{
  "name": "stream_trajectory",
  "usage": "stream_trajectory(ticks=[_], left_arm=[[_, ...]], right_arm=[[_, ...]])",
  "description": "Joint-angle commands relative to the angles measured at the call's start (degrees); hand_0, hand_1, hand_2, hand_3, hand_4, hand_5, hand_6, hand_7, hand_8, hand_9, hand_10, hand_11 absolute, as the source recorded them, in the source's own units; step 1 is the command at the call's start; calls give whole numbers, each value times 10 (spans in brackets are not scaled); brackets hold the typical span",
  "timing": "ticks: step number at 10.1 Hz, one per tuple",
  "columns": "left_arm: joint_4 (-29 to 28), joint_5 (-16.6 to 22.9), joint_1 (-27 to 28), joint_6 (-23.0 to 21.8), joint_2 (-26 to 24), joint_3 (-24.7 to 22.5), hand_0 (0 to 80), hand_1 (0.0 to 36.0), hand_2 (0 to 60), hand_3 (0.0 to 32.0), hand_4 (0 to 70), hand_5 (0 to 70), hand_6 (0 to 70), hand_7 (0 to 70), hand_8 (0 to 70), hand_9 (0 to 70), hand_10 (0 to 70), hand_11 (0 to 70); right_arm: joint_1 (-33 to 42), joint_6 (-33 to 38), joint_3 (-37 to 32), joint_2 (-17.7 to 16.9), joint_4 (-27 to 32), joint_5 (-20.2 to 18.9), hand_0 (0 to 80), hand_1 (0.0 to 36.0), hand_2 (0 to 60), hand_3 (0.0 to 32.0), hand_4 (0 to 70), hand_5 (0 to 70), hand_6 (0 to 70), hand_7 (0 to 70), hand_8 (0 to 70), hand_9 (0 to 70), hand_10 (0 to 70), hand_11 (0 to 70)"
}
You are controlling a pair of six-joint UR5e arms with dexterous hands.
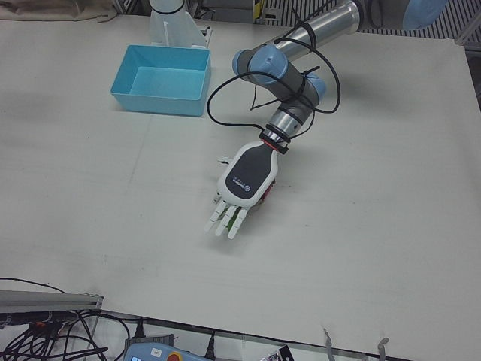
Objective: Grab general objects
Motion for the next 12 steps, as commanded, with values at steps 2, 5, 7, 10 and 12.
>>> stream_trajectory(ticks=[2,5,7,10,12], left_arm=[[17,23,0,0,8,-1,427,0,0,320,0,0,0,38,0,0,0,0],[22,23,2,0,12,-1,438,0,0,320,0,0,0,50,0,0,0,0],[22,23,2,2,19,-1,442,0,0,320,0,0,0,56,0,0,0,0],[16,23,1,3,36,-2,452,5,0,320,0,0,0,58,0,0,0,0],[13,23,2,4,40,-2,456,11,0,320,0,0,0,48,0,0,0,0]], right_arm=[[0,0,0,0,0,0,0,0,0,0,0,0,0,0,0,0,0,0],[0,0,0,0,0,0,0,0,0,0,0,0,0,0,0,0,0,0],[0,0,0,0,0,0,0,0,0,0,0,0,0,0,0,0,0,0],[0,0,0,0,0,0,0,0,0,0,0,0,0,0,0,0,0,0],[0,0,0,0,0,0,0,0,0,0,0,0,0,0,0,0,0,0]])
